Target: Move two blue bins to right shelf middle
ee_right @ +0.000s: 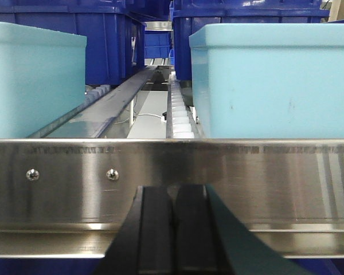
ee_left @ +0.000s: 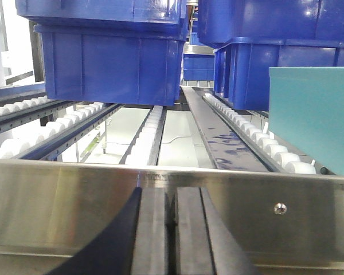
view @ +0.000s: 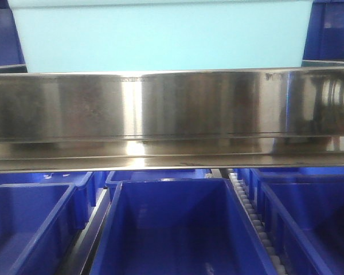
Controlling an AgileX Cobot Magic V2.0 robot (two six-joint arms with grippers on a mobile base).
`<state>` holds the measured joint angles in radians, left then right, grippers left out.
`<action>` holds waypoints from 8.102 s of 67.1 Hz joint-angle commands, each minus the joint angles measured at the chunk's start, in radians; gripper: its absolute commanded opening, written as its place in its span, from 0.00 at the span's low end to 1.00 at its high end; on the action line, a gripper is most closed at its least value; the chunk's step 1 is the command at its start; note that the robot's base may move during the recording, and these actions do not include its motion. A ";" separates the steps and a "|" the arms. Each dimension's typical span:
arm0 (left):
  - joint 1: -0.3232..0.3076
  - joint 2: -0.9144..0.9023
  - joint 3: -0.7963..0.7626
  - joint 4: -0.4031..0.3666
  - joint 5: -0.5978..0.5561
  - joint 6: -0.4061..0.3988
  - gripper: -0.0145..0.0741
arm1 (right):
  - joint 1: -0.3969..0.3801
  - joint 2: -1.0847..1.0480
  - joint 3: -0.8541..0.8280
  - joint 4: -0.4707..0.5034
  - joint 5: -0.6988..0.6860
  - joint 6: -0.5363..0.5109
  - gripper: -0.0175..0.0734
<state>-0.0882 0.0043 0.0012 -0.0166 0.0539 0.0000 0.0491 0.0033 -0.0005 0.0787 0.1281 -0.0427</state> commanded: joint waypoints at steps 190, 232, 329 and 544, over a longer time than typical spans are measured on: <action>-0.284 1.422 -1.637 -0.018 1.043 -0.007 0.84 | 0.256 1.437 -1.718 -0.013 1.025 0.060 0.82; -0.290 1.750 -1.702 -0.062 1.081 -0.011 0.78 | 0.272 1.780 -1.755 -0.013 0.957 0.078 0.82; -0.290 1.399 -1.795 -0.099 1.133 -0.034 0.04 | 0.272 1.421 -1.755 -0.013 0.927 0.107 0.03; -0.290 1.378 -1.795 -0.105 0.968 -0.034 0.04 | 0.272 1.382 -1.755 -0.011 0.873 0.107 0.03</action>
<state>-0.3795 1.4005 -1.7828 -0.1647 1.0625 -0.0528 0.3309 1.4016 -1.7514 0.0969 1.0308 0.0873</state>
